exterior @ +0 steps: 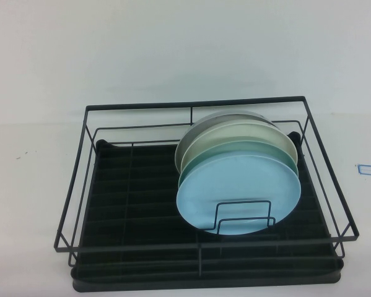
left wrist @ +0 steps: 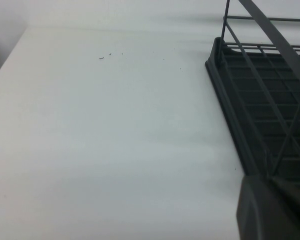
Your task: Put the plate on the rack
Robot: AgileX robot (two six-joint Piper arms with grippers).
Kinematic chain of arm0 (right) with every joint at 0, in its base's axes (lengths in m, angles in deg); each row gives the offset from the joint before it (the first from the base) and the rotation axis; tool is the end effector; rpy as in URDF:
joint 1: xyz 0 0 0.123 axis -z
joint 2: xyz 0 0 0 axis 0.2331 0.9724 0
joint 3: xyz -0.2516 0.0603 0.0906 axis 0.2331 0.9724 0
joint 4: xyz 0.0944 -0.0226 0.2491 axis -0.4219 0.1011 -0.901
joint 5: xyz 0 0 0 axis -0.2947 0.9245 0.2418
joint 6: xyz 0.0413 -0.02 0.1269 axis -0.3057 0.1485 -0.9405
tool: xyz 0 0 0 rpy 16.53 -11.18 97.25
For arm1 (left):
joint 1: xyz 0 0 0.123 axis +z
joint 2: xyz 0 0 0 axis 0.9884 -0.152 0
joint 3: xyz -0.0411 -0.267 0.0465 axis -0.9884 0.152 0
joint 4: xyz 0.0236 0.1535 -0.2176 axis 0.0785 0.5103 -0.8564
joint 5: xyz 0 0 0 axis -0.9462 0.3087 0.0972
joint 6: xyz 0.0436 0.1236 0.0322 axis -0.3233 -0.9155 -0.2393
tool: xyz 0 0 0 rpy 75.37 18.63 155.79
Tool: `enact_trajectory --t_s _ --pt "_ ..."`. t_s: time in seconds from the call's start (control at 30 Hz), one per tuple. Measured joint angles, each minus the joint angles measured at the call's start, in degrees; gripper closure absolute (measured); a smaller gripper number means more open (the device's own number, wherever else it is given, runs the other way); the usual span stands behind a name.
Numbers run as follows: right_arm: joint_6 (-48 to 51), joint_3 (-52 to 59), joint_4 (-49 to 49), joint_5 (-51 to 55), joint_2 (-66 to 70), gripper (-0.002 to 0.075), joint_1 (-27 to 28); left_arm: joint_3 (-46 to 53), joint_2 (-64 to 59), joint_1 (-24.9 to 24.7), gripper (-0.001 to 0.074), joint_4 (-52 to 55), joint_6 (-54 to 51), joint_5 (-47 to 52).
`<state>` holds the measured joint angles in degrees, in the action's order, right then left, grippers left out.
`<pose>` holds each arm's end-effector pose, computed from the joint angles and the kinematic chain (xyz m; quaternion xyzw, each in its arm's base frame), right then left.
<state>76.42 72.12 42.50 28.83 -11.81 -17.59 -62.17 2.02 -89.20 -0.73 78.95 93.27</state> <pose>0.1217 0.0014 0.1581 -0.0479 0.8028 -0.0267 0.5938 0.1223 -0.0088 0.1714 0.0062 0.7902 -0.0421 0.6114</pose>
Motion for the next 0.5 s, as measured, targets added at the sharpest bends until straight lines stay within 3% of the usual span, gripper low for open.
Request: enact_trajectory --t_s 0.5 --pt "0.0 0.0 0.0 0.0 0.0 0.0728 0.0 0.0 0.0 1.6 0.0735 0.0 0.0 0.0"
